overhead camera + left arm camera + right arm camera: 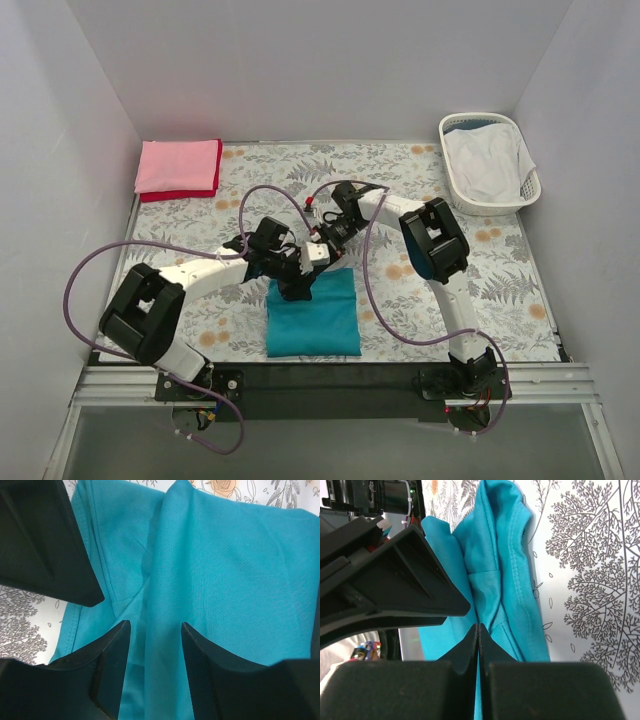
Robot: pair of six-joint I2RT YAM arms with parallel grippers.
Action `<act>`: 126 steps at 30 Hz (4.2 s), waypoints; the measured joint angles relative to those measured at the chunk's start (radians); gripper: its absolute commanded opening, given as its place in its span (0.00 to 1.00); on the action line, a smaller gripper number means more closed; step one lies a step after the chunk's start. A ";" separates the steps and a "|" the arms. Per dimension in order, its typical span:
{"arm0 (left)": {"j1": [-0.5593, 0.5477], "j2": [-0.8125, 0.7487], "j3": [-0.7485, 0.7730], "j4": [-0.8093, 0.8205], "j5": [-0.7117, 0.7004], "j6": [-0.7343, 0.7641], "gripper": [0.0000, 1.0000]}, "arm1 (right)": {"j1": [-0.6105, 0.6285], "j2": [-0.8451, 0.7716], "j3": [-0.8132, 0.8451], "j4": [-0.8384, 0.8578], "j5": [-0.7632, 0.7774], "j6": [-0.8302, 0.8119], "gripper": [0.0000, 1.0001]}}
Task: Fold and stack the t-shirts
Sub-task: Fold the tshirt
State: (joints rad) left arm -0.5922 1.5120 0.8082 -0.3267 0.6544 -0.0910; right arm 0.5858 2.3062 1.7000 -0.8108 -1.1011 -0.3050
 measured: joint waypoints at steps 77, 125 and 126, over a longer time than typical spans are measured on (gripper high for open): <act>-0.186 -0.155 -0.171 0.197 -0.175 0.118 0.00 | 0.070 0.003 -0.119 0.016 0.076 -0.121 0.01; -0.097 -0.074 -0.102 0.309 -0.158 0.240 0.00 | 0.033 -0.128 0.069 -0.006 0.269 -0.124 0.42; -0.096 -0.069 -0.102 0.315 -0.158 0.241 0.00 | 0.019 -0.129 0.075 -0.006 0.267 -0.116 0.42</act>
State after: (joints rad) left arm -0.6884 1.4429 0.7059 -0.0113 0.4965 0.1501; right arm 0.6044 2.1769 1.7752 -0.8165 -0.8345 -0.4213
